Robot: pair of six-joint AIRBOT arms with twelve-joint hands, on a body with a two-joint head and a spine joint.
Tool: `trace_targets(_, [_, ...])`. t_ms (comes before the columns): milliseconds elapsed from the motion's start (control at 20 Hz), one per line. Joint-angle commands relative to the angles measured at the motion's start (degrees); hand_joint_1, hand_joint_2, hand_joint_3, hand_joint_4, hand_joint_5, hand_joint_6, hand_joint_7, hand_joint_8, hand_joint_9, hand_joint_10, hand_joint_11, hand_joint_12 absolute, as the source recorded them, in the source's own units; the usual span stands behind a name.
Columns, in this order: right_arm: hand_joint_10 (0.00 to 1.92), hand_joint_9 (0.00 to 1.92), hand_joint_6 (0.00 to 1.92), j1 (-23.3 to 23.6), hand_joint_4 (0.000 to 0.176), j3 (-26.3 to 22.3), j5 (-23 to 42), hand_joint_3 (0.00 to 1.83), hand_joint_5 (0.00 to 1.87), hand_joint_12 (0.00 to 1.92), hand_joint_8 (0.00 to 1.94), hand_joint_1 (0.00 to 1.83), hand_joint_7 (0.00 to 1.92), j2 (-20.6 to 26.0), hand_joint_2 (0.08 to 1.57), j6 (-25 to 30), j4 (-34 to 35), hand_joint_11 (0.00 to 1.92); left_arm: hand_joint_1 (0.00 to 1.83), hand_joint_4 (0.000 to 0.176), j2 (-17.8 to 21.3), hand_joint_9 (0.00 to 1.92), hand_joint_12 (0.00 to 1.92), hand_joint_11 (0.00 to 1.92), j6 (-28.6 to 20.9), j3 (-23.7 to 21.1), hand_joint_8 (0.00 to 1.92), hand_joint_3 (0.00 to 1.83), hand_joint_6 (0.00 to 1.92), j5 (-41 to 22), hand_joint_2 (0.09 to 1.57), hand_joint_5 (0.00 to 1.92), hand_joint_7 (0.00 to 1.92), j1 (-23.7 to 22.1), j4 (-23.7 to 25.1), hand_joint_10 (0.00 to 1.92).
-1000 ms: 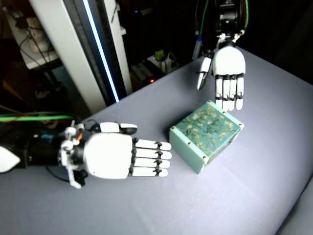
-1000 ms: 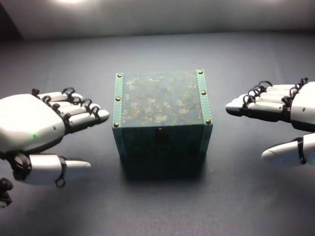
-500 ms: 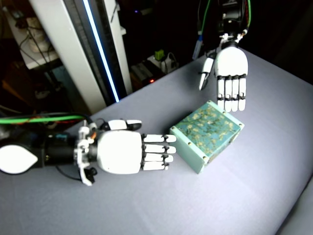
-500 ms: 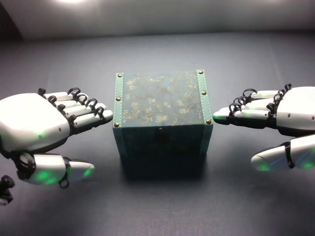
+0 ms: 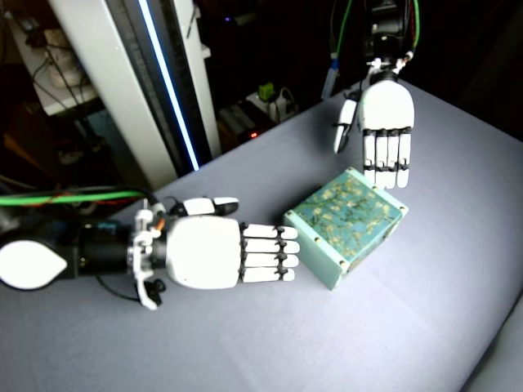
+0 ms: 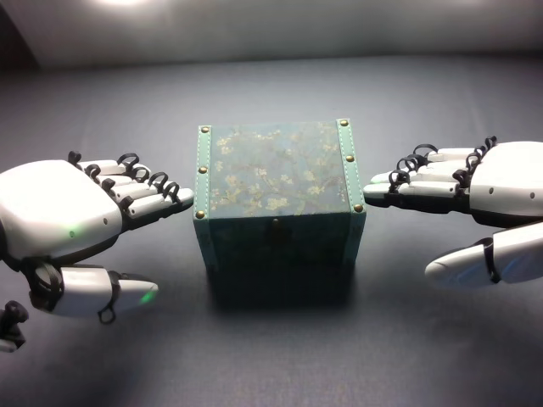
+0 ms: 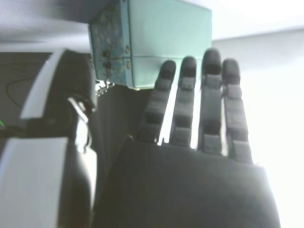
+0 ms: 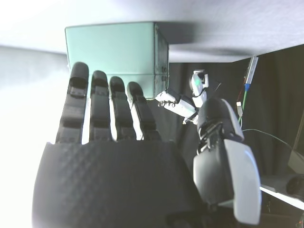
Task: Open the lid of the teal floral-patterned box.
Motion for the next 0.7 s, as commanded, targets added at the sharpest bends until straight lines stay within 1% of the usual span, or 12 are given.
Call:
trace_targets(0, [0.01,0.03,0.00,1.11,0.000,-0.06,5.96,0.00,0.00,0.21,0.00,0.00,0.00,-0.08,1.27,0.51,2.75,0.00,0.12,0.000,-0.08,0.22,0.10,0.14,-0.40,0.14,0.00,0.00,0.00,-6.41,1.36,0.00,0.11,-0.82,-0.47,0.00])
trace_targets(150, [0.02,0.07,0.00,1.11,0.000,0.01,5.96,0.01,0.00,0.23,0.00,0.00,0.00,-0.07,1.29,0.51,3.05,0.05,0.10,0.000,-0.06,0.19,0.08,0.11,-1.29,0.35,0.00,0.00,0.00,-6.51,1.35,0.00,0.09,-0.82,-0.47,0.00])
trace_targets(200, [0.01,0.12,0.00,1.11,0.000,0.01,5.96,0.00,0.00,0.28,0.00,0.00,0.03,-0.07,1.30,0.51,3.09,0.07,0.12,0.000,0.03,0.19,0.08,0.11,-1.57,0.35,0.00,0.00,0.00,-6.52,1.36,0.00,0.10,-0.82,-0.43,0.00])
trace_targets(250, [0.00,0.15,0.00,1.11,0.000,0.03,5.96,0.00,0.00,0.39,0.00,0.00,0.05,-0.07,1.30,0.51,3.11,0.06,0.18,0.000,0.26,0.25,0.10,0.14,-1.97,0.29,0.02,0.00,0.01,-6.52,1.36,0.03,0.17,-0.80,-0.11,0.02])
trace_targets(300, [0.00,0.17,0.00,1.11,0.000,0.05,5.96,0.00,0.00,0.55,0.00,0.00,0.06,-0.05,1.28,0.51,3.11,0.02,0.19,0.000,0.58,0.28,0.11,0.13,-2.35,0.13,0.01,0.00,0.00,-6.51,1.35,0.05,0.20,-0.74,0.31,0.01])
trace_targets(400, [0.00,0.11,0.00,1.11,0.000,0.04,5.95,0.00,0.00,0.46,0.00,0.00,0.03,0.05,1.28,0.57,3.11,0.00,0.20,0.000,1.86,0.26,0.14,0.15,-2.44,-0.72,0.00,0.00,0.02,-6.64,1.35,0.13,0.21,-0.47,0.71,0.00])
trace_targets(450, [0.00,0.12,0.00,1.11,0.000,0.04,5.95,0.00,0.01,0.51,0.00,0.00,0.04,0.11,1.28,0.65,3.11,0.00,0.20,0.000,2.29,0.23,0.14,0.14,-2.44,-1.05,0.00,0.00,0.01,-6.72,1.36,0.14,0.19,-0.44,0.98,0.00])
trace_targets(500, [0.00,0.11,0.00,1.10,0.000,0.01,5.95,0.00,0.01,0.50,0.00,0.00,0.04,0.23,1.27,0.77,3.11,0.00,0.20,0.000,3.02,0.22,0.14,0.14,-2.44,-1.60,0.00,0.00,0.01,-6.84,1.36,0.14,0.17,-0.45,1.40,0.00])
trace_targets(550, [0.00,0.11,0.00,1.10,0.000,-0.05,5.95,0.00,0.00,0.49,0.00,0.00,0.03,0.37,1.26,0.81,3.11,0.00,0.12,0.000,3.51,0.17,0.13,0.09,-2.44,-2.00,0.00,0.01,0.00,-6.98,1.37,0.11,0.12,-0.46,1.74,0.00])
trace_targets(650, [0.01,0.14,0.00,1.10,0.000,-0.11,5.95,0.00,0.01,0.58,0.00,0.00,0.06,0.52,1.25,0.84,3.11,0.00,0.08,0.000,3.66,0.13,0.12,0.06,-2.44,-2.08,0.00,0.01,0.00,-7.11,1.38,0.10,0.10,-0.53,1.88,0.00])
